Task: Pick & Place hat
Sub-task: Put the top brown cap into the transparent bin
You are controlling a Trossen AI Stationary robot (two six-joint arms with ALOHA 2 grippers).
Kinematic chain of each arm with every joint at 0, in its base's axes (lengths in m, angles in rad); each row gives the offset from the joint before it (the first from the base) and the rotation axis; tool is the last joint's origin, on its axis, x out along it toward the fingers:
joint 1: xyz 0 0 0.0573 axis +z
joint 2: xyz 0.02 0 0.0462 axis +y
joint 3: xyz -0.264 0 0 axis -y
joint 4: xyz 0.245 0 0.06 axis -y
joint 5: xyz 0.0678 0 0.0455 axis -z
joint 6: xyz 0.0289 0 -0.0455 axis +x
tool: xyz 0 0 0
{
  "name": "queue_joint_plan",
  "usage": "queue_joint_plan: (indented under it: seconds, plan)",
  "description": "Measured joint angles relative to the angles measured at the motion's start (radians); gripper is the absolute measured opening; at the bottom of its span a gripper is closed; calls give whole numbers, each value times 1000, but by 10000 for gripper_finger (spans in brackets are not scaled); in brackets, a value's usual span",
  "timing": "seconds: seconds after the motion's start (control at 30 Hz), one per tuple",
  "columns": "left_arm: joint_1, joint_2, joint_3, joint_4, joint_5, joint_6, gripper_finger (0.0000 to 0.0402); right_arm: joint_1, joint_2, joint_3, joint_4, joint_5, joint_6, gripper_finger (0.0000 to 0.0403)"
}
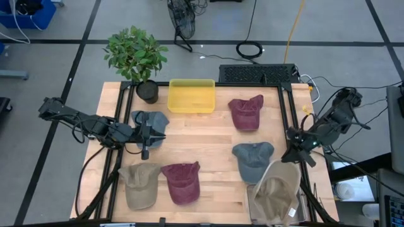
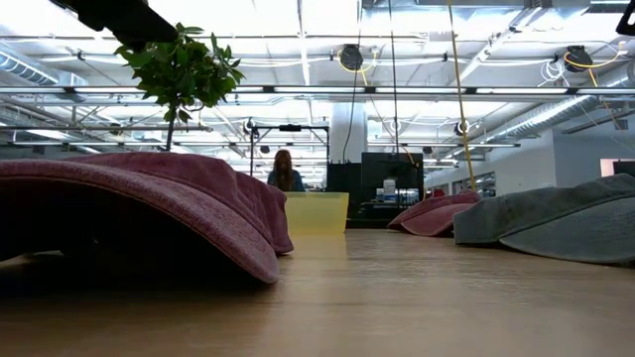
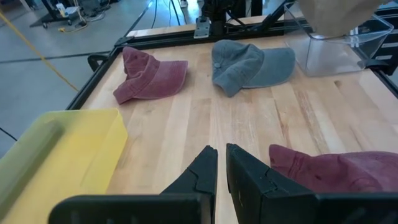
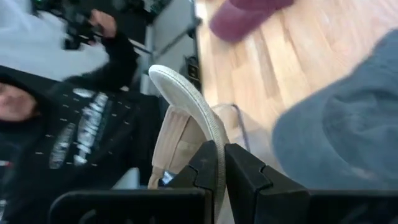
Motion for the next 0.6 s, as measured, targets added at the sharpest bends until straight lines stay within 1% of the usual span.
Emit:
queue_joint_plan:
  seconds: [0.07,0.37,0.6]
  plan:
    - [0,0,0,0,0,-9,42,0,27,0,-19,-24,2,13]
    - [0,0,0,0,0,-23,42,0,127,0,16,-94,10,13]
    - [0,0,0,0,0,-19,42,0,164,0,30,-92,10,13]
